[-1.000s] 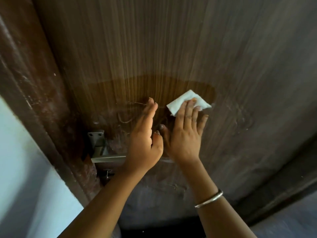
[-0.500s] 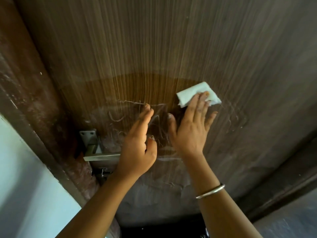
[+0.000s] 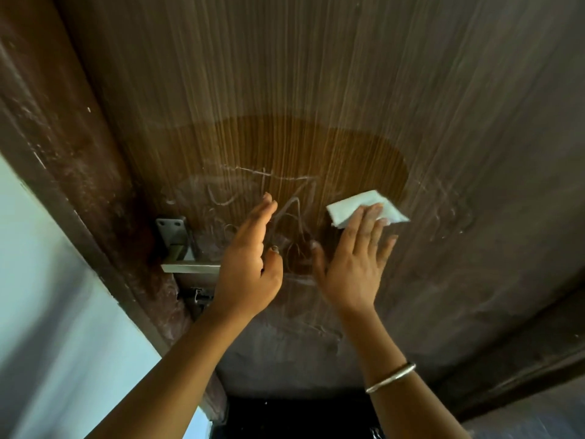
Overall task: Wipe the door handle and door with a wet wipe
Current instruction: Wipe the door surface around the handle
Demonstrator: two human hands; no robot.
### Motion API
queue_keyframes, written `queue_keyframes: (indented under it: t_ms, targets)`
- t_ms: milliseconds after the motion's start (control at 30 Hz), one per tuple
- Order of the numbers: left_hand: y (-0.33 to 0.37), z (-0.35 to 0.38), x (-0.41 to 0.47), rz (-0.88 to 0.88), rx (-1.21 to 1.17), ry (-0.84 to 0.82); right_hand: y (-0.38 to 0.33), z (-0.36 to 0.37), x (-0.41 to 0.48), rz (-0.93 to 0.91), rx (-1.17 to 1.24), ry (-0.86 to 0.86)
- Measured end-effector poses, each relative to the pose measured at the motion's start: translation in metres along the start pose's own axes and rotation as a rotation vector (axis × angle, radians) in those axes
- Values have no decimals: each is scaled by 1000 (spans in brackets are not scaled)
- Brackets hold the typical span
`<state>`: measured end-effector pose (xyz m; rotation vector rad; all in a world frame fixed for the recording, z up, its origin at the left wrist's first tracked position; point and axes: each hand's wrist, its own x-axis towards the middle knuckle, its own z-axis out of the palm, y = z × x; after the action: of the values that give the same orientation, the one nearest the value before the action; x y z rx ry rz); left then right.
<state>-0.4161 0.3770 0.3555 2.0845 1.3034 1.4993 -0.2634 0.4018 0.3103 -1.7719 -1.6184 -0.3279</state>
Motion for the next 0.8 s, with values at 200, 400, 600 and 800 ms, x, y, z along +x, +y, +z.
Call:
queue_keyframes:
  t_ms: [200,400,600,800]
  targets:
    - [0,4,-8,15,23,-24,23,-7,23,-9,-106,160]
    - [-2,13,-15,-67,55,-31,15,19,-24,-237,-130,-63]
    - [-7,9,-26,-79,136,54,35,28,-6,-187,-119,17]
    - [-14,-1,-43,-187,224,113,10,43,-43,-378,-106,-219]
